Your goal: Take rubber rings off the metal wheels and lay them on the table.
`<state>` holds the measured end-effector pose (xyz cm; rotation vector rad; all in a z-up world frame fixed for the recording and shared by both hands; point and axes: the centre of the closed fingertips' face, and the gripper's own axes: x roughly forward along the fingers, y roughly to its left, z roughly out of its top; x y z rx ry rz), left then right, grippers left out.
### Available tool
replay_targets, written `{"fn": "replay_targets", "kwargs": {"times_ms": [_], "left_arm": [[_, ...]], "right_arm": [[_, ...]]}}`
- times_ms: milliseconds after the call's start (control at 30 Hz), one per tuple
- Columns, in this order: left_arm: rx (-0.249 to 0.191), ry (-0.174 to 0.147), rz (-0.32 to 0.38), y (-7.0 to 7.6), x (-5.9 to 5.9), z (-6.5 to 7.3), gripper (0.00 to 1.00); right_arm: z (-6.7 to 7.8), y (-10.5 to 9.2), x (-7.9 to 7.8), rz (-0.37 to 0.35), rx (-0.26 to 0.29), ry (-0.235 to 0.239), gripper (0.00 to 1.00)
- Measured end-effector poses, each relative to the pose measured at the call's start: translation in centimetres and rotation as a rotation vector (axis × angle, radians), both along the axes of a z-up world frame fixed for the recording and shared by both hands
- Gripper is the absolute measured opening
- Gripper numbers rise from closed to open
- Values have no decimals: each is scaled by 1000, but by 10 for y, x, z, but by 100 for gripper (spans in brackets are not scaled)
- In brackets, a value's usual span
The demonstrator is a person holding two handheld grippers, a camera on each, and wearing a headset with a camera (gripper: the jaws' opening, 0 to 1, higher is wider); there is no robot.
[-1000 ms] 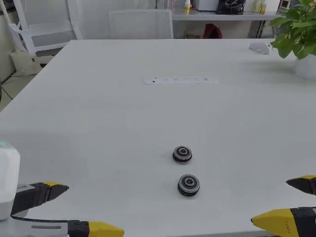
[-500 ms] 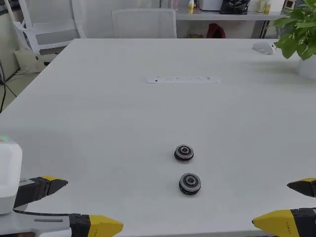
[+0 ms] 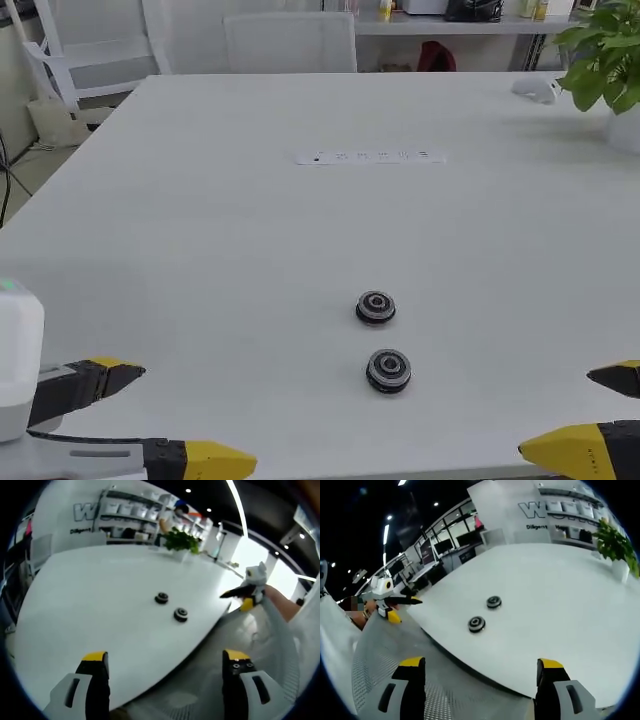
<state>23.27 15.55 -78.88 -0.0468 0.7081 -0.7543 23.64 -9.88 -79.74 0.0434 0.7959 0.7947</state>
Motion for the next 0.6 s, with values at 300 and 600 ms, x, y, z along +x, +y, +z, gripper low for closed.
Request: {"fn": "replay_targets", "kwargs": {"times_ms": [300, 600], "left_arm": [[20, -20, -37, -2, 0, 2, 97], [-27, -123, -18, 1, 10, 23, 100]], "right_arm": [[-5, 0, 0, 29, -9, 17, 90], [-8, 3, -1, 84, -23, 31, 87]]}}
